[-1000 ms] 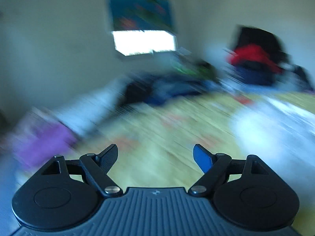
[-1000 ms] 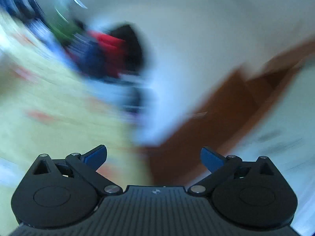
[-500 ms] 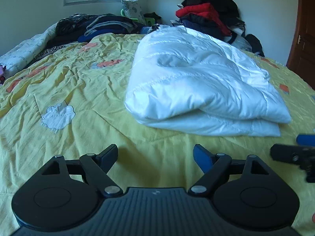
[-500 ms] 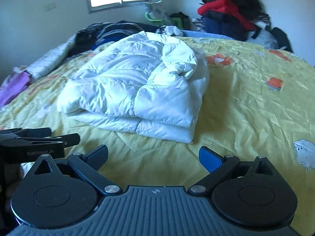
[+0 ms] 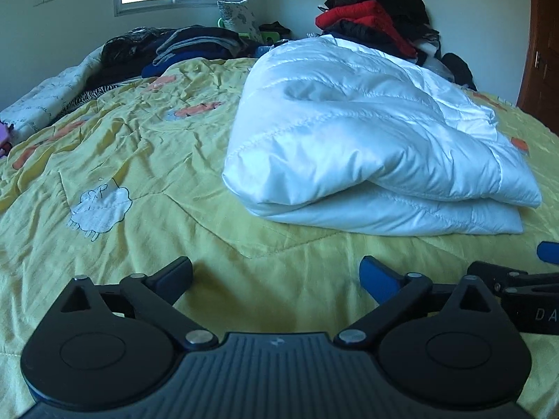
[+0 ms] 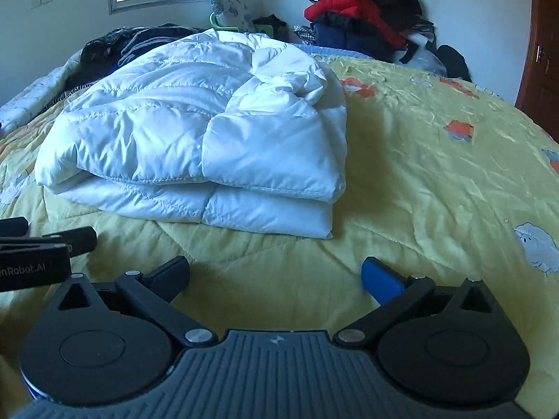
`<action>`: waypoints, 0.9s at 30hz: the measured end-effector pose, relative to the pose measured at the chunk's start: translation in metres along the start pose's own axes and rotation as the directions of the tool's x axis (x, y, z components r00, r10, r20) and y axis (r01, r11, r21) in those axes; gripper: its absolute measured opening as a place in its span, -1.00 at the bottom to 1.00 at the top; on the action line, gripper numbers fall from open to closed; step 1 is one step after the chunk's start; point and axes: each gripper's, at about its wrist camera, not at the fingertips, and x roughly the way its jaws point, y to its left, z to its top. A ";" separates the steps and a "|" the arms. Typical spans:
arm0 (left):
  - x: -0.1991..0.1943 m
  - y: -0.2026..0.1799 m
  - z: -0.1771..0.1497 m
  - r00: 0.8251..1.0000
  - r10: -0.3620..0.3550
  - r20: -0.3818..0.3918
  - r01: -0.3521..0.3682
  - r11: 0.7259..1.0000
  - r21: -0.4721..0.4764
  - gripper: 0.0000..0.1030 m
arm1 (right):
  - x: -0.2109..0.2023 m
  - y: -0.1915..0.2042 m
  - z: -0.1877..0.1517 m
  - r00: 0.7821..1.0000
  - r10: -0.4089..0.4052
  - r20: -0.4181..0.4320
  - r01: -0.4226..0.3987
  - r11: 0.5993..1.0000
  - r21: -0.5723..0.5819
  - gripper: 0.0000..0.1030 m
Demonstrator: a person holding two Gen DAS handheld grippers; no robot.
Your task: Fold small clothes
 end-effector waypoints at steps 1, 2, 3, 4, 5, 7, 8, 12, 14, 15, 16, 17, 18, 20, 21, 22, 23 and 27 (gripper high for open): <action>0.000 0.000 0.000 1.000 0.000 0.000 0.000 1.000 0.001 1.00 | -0.002 -0.001 0.000 1.000 0.000 0.002 0.000 1.000 0.000 0.99; -0.001 0.000 -0.001 1.000 -0.003 0.001 0.003 1.000 0.000 1.00 | -0.001 -0.002 0.000 1.000 0.000 0.004 0.000 1.000 0.000 0.99; -0.001 0.000 -0.001 1.000 -0.005 0.001 0.005 1.000 0.000 1.00 | -0.002 -0.002 0.000 1.000 0.000 0.006 0.000 1.000 0.002 0.99; -0.001 0.000 -0.001 1.000 -0.006 0.002 0.006 1.000 0.000 1.00 | -0.002 -0.002 -0.001 1.000 0.001 0.007 -0.001 1.000 0.002 0.99; -0.001 0.001 -0.001 1.000 -0.004 0.001 0.004 1.000 0.000 1.00 | -0.003 -0.002 -0.002 1.000 0.001 0.009 -0.001 1.000 0.001 0.99; -0.001 0.001 -0.001 1.000 -0.004 0.002 0.004 1.000 0.001 1.00 | -0.004 0.000 -0.003 1.000 -0.002 0.011 0.002 1.000 0.000 0.99; -0.001 0.001 -0.001 1.000 -0.004 0.002 0.004 1.000 0.001 1.00 | -0.004 0.000 -0.004 1.000 -0.004 0.011 0.004 1.000 -0.002 0.99; -0.002 0.001 -0.002 1.000 -0.003 0.003 0.003 1.000 0.001 1.00 | -0.005 0.000 -0.004 1.000 -0.003 0.013 0.003 1.000 -0.002 0.99; -0.002 0.001 -0.002 1.000 -0.004 0.003 0.004 1.000 0.002 1.00 | -0.005 0.001 -0.004 1.000 -0.004 0.013 0.004 1.000 -0.003 0.99; -0.002 0.001 -0.002 1.000 -0.005 0.003 0.005 1.000 0.002 1.00 | -0.005 0.001 -0.004 1.000 -0.004 0.013 0.004 1.000 -0.003 0.99; -0.002 0.001 -0.002 1.000 -0.006 0.004 0.006 1.000 0.002 1.00 | -0.005 0.001 -0.004 1.000 -0.004 0.013 0.004 1.000 -0.003 0.99; -0.002 0.001 -0.002 1.000 -0.005 0.004 0.005 1.000 0.002 1.00 | -0.005 0.001 -0.004 1.000 -0.004 0.013 0.004 1.000 -0.003 0.99; -0.003 0.001 -0.002 1.000 -0.006 0.004 0.006 1.000 0.003 1.00 | -0.005 0.001 -0.005 1.000 -0.004 0.013 0.004 1.000 -0.003 0.99; -0.003 0.001 -0.002 1.000 -0.006 0.005 0.006 1.000 0.003 1.00 | -0.005 0.001 -0.004 1.000 -0.004 0.013 0.004 1.000 -0.003 0.99; -0.003 0.001 -0.002 1.000 -0.006 0.005 0.006 1.000 0.003 1.00 | -0.005 0.001 -0.004 1.000 -0.004 0.013 0.004 1.000 -0.003 0.99; -0.003 0.001 -0.002 1.000 -0.006 0.005 0.006 1.000 0.003 1.00 | -0.005 0.001 -0.004 1.000 -0.005 0.013 0.005 1.000 -0.004 0.99; -0.003 0.001 -0.002 1.000 -0.006 0.005 0.006 1.000 0.002 1.00 | -0.005 0.001 -0.004 1.000 -0.004 0.013 0.004 1.000 -0.003 0.99; -0.003 0.001 -0.003 1.000 -0.006 0.005 0.006 1.000 0.003 1.00 | -0.005 0.001 -0.005 1.000 -0.004 0.014 0.004 1.000 -0.003 0.99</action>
